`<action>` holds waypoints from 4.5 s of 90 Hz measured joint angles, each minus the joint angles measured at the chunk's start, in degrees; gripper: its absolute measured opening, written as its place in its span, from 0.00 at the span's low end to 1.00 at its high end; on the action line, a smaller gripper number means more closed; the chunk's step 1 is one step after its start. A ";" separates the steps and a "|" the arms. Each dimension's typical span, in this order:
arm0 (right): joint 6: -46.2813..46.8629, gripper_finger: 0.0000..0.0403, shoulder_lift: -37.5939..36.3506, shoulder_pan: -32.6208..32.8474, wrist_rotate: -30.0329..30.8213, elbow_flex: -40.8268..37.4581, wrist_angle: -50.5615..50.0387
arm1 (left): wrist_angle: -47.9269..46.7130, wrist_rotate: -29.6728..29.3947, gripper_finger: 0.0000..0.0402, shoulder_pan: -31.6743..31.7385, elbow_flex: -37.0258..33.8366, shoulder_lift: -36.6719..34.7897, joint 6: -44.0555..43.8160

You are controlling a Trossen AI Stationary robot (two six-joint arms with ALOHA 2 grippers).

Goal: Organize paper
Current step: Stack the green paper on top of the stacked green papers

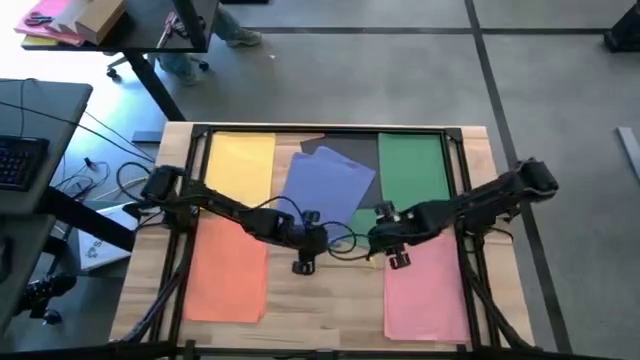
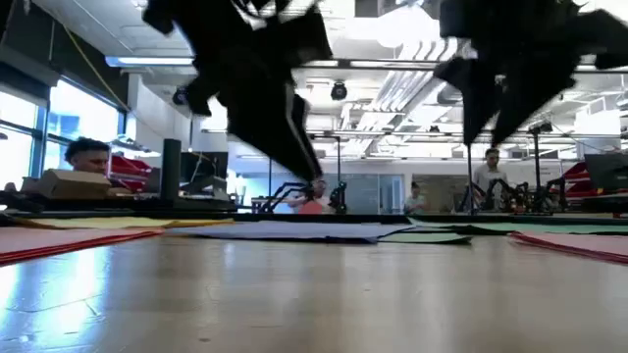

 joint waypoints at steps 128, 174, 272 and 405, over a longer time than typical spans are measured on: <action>-22.87 0.44 11.51 6.50 23.90 -16.85 33.20 | 18.97 6.07 0.36 18.83 -13.86 7.09 -17.45; -12.62 0.44 8.32 7.99 6.45 -19.48 26.58 | 19.61 5.87 0.36 18.94 -14.12 7.20 -17.18; -7.35 0.44 12.08 9.00 10.22 -13.87 33.68 | 20.16 5.71 0.36 18.94 -14.21 7.22 -15.91; 9.54 0.44 21.46 1.08 11.55 -3.21 21.69 | 21.61 4.56 0.36 19.00 -14.19 7.40 -16.41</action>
